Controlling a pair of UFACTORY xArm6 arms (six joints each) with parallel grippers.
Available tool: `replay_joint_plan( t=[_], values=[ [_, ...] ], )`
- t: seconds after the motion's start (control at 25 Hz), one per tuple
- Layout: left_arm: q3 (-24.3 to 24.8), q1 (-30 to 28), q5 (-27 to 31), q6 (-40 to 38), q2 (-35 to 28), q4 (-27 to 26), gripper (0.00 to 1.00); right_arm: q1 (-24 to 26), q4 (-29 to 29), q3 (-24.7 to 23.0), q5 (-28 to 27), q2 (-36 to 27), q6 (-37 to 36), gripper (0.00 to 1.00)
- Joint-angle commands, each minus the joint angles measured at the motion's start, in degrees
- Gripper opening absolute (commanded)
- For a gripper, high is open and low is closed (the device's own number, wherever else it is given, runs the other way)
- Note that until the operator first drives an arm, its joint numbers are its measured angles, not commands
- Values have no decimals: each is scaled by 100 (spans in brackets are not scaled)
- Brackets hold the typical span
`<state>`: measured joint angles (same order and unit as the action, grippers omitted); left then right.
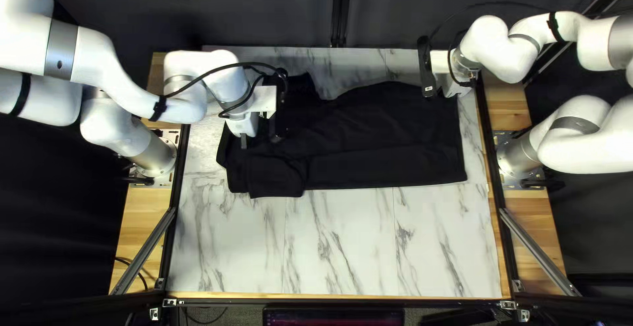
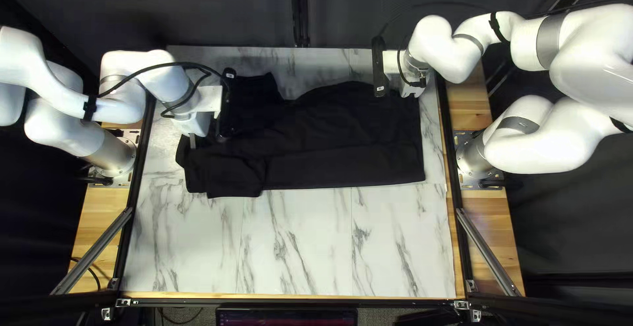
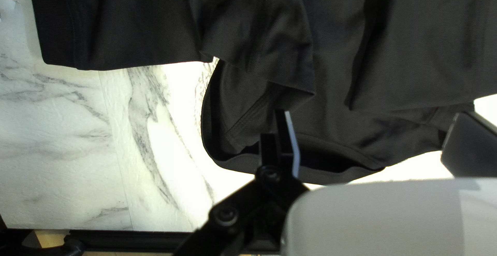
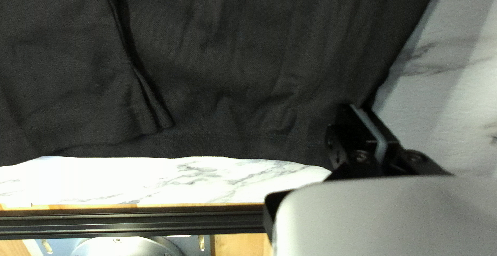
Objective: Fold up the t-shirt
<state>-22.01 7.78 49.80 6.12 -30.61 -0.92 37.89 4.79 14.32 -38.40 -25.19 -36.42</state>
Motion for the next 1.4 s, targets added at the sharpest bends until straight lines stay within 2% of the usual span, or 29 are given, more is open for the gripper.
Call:
replay_joint_plan(
  t=[0.04, 0.48, 0.52, 0.56, 0.6, 0.64, 0.68, 0.72, 1.04, 1.4],
  values=[
    [0, 0, 0, 0, 0, 0, 100, 2, 12, -15, 66, 38, -23, 0],
    [0, 0, 0, 0, 0, 0, 100, 9, 41, -69, 55, -56, -23, 0],
    [0, 0, 0, 0, 0, 0, 79, 12, 43, -68, 72, -39, -26, 0],
    [32, 0, -9, -2, -17, -40, 19, 11, 38, -64, 86, -20, -30, 0],
    [23, -2, -27, -16, 19, -20, 7, 10, 34, -60, 93, -10, -33, 0],
    [5, -4, -74, -46, 99, 29, 40, 4, 27, -54, 108, 12, -35, 0],
    [-9, -2, -116, -79, 172, 81, 86, -1, 24, -50, 111, 18, -35, 0],
    [-17, -1, -151, -113, 235, 130, 100, -6, 17, -49, 117, 25, -38, 0],
    [-193, -48, -428, -435, 938, 489, 100, -42, -12, -67, 102, -15, -37, 0],
    [-227, 145, -722, -148, 1439, 454, 100, -59, 13, -119, 60, -139, -12, 0]
  ],
)
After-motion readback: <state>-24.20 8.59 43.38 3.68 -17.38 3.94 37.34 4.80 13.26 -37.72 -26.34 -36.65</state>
